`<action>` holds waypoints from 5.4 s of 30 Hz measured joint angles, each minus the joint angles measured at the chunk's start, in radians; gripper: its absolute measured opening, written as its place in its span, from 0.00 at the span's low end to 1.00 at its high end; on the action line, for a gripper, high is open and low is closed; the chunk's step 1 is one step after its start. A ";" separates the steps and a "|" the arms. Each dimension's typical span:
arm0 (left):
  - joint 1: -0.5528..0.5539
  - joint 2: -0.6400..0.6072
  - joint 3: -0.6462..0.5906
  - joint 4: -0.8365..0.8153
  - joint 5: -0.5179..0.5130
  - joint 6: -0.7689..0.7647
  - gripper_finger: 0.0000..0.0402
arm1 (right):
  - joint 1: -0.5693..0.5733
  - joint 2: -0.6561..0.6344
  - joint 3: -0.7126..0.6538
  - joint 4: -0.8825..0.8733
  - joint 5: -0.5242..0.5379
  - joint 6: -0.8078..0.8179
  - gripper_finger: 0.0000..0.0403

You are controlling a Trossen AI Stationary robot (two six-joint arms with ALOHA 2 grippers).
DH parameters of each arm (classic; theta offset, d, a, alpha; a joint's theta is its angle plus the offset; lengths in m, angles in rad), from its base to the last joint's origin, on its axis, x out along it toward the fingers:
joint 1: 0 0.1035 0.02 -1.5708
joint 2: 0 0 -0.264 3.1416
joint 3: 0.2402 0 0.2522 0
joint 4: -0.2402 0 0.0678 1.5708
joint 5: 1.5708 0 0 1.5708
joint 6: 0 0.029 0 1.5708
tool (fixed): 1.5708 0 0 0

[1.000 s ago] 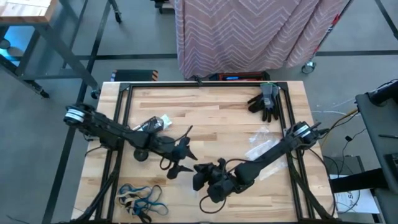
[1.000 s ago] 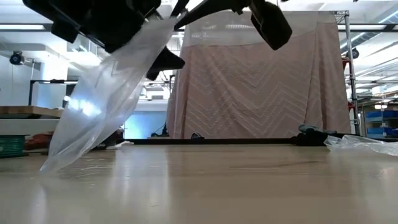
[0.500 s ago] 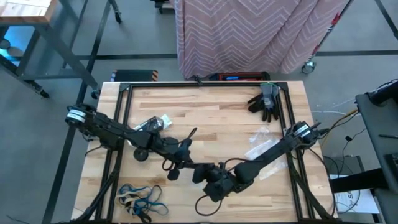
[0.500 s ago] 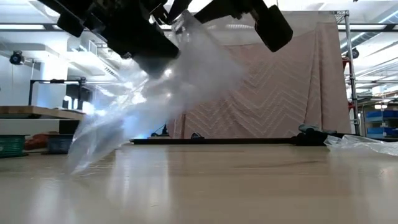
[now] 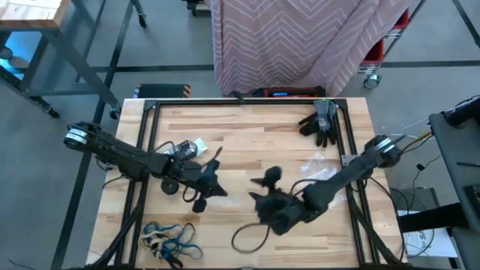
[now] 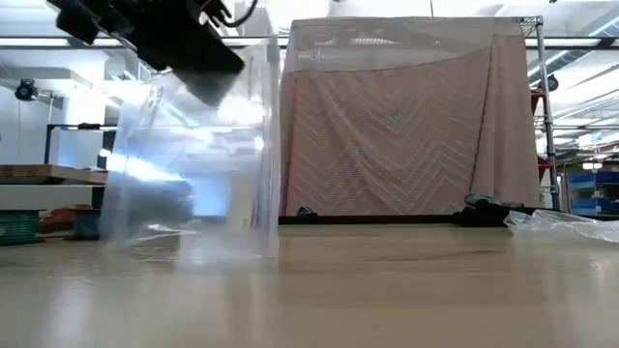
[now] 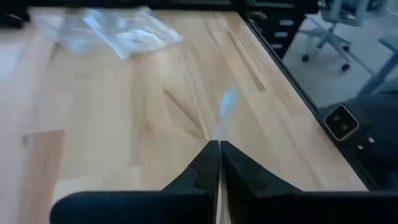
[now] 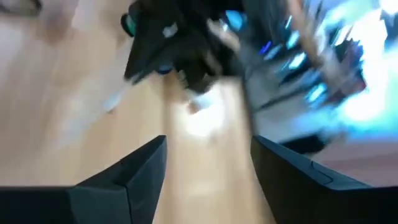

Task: Sort rubber bands
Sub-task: Open the transparent zip bag

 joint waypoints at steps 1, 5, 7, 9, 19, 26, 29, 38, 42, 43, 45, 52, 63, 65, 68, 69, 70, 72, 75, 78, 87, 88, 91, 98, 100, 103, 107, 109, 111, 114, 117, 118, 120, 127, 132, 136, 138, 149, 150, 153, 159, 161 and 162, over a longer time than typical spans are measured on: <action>-0.001 -0.015 -0.014 0.013 -0.008 -0.001 0.00 | 0.002 -0.020 -0.036 -0.006 0.000 0.079 0.56; -0.003 -0.077 -0.064 0.098 -0.012 -0.002 0.00 | 0.042 -0.094 -0.236 0.184 -0.005 0.269 0.52; -0.003 -0.097 -0.077 0.099 -0.012 -0.007 0.00 | 0.057 -0.110 -0.360 0.412 -0.007 0.301 0.51; -0.004 -0.110 -0.085 0.101 -0.012 -0.009 0.00 | 0.060 -0.092 -0.486 0.712 -0.007 0.295 0.50; -0.004 -0.099 -0.097 0.147 -0.012 -0.009 0.00 | 0.008 0.264 -0.623 1.763 -0.074 0.078 0.49; -0.004 -0.095 -0.097 0.148 -0.012 -0.009 0.00 | -0.032 0.364 -0.499 1.734 -0.100 0.084 0.45; -0.005 -0.099 -0.097 0.149 -0.004 -0.017 0.00 | -0.049 0.368 -0.471 1.727 -0.093 0.059 0.41; -0.005 -0.100 -0.097 0.162 -0.003 -0.019 0.00 | -0.078 0.297 -0.423 1.445 -0.152 0.093 0.11; -0.005 -0.100 -0.097 0.163 -0.003 -0.020 0.00 | -0.080 0.253 -0.383 1.243 -0.176 0.115 0.02; -0.005 -0.100 -0.097 0.163 -0.003 -0.022 0.00 | -0.081 0.231 -0.362 1.156 -0.175 0.136 0.03; -0.006 -0.100 -0.097 0.162 -0.002 -0.037 0.00 | -0.083 0.179 -0.310 0.944 -0.177 0.193 0.02; -0.012 -0.100 -0.097 0.160 -0.001 -0.038 0.07 | -0.097 0.055 -0.016 0.132 -0.384 0.341 0.00; -0.013 -0.009 -0.097 0.391 -0.009 0.006 0.37 | -0.188 0.025 0.196 -0.337 -0.756 0.401 0.01; -0.013 0.015 -0.097 0.440 -0.010 0.008 0.41 | -0.198 0.034 0.196 -0.340 -0.760 0.400 0.01; -0.012 0.047 -0.097 0.503 -0.013 0.028 0.46 | -0.207 0.053 0.196 -0.344 -0.761 0.393 0.01; -0.012 0.058 -0.097 0.519 -0.019 0.034 0.48 | -0.208 0.061 0.196 -0.341 -0.755 0.386 0.01; -0.012 0.067 -0.097 0.537 -0.031 0.038 0.49 | -0.208 0.068 0.195 -0.342 -0.751 0.379 0.01; -0.012 0.080 -0.097 0.568 -0.054 0.049 0.50 | -0.207 0.084 0.195 -0.334 -0.747 0.353 0.01; -0.012 0.096 -0.097 0.590 -0.065 0.061 0.52 | -0.207 0.098 0.195 -0.315 -0.747 0.325 0.01; -0.012 0.108 -0.097 0.596 -0.065 0.084 0.52 | -0.207 0.103 0.194 -0.284 -0.748 0.320 0.01; -0.012 0.118 -0.092 0.612 -0.065 0.104 0.43 | -0.207 0.103 0.194 -0.220 -0.747 0.318 0.01; -0.012 0.118 -0.088 0.612 -0.065 0.104 0.41 | -0.207 0.103 0.194 -0.215 -0.747 0.318 0.01; -0.012 0.124 -0.078 0.612 -0.064 0.105 0.34 | -0.207 0.103 0.194 -0.214 -0.747 0.318 0.01; -0.012 0.132 -0.070 0.596 -0.064 0.105 0.16 | -0.207 0.103 0.194 -0.208 -0.746 0.318 0.01; -0.012 0.133 -0.066 0.585 -0.063 0.105 0.11 | -0.207 0.103 0.194 -0.207 -0.747 0.318 0.01; -0.012 0.133 -0.062 0.586 -0.063 0.105 0.04 | -0.207 0.103 0.194 -0.200 -0.747 0.318 0.01; -0.012 0.130 -0.062 0.580 -0.063 0.105 0.02 | -0.206 0.103 0.194 -0.191 -0.747 0.303 0.01; -0.012 0.126 -0.062 0.579 -0.063 0.104 0.02 | -0.204 0.100 0.194 -0.188 -0.746 0.299 0.03; -0.012 0.119 -0.062 0.574 -0.063 0.102 0.01 | -0.200 0.095 0.194 -0.181 -0.738 0.300 0.06; -0.012 0.089 -0.062 0.551 -0.064 0.093 0.01 | -0.184 0.082 0.194 -0.191 -0.647 0.306 0.14; -0.013 0.058 -0.062 0.501 -0.064 0.077 0.01 | -0.147 0.055 0.189 -0.191 -0.486 0.310 0.23; -0.013 0.048 -0.063 0.492 -0.064 0.073 0.01 | -0.129 0.043 0.184 -0.189 -0.431 0.302 0.26; -0.017 0.027 -0.064 0.486 -0.066 0.066 0.01 | -0.082 0.016 0.165 -0.170 -0.307 0.298 0.31; -0.041 0.014 -0.065 0.483 -0.090 0.066 0.00 | 0.082 -0.003 -0.028 0.167 0.037 0.259 0.40; -0.044 0.014 -0.066 0.503 -0.091 0.058 0.00 | 0.115 0.015 -0.275 0.807 0.063 0.091 0.42; -0.045 0.014 -0.066 0.508 -0.091 0.058 0.00 | 0.116 0.057 -0.438 1.439 0.043 -0.140 0.42; -0.045 0.014 -0.066 0.512 -0.091 0.068 0.00 | 0.106 0.085 -0.485 1.657 -0.006 -0.224 0.42; -0.045 0.014 -0.066 0.513 -0.091 0.072 0.00 | 0.001 0.095 -0.407 1.459 -0.031 -0.090 0.32; -0.045 0.014 -0.066 0.513 -0.091 0.073 0.00 | -0.003 0.095 -0.383 1.393 -0.031 -0.077 0.32; -0.045 0.014 -0.066 0.512 -0.090 0.074 0.00 | -0.011 0.095 -0.307 1.180 -0.043 -0.033 0.29; -0.046 0.013 -0.066 0.512 -0.088 0.074 0.00 | -0.015 0.095 -0.204 0.930 -0.037 0.067 0.24; -0.047 0.012 -0.065 0.513 -0.085 0.074 0.00 | -0.015 0.095 -0.200 0.926 -0.037 0.066 0.22; -0.047 0.012 -0.065 0.513 -0.084 0.074 0.00 | -0.015 0.095 -0.200 0.925 -0.036 0.066 0.21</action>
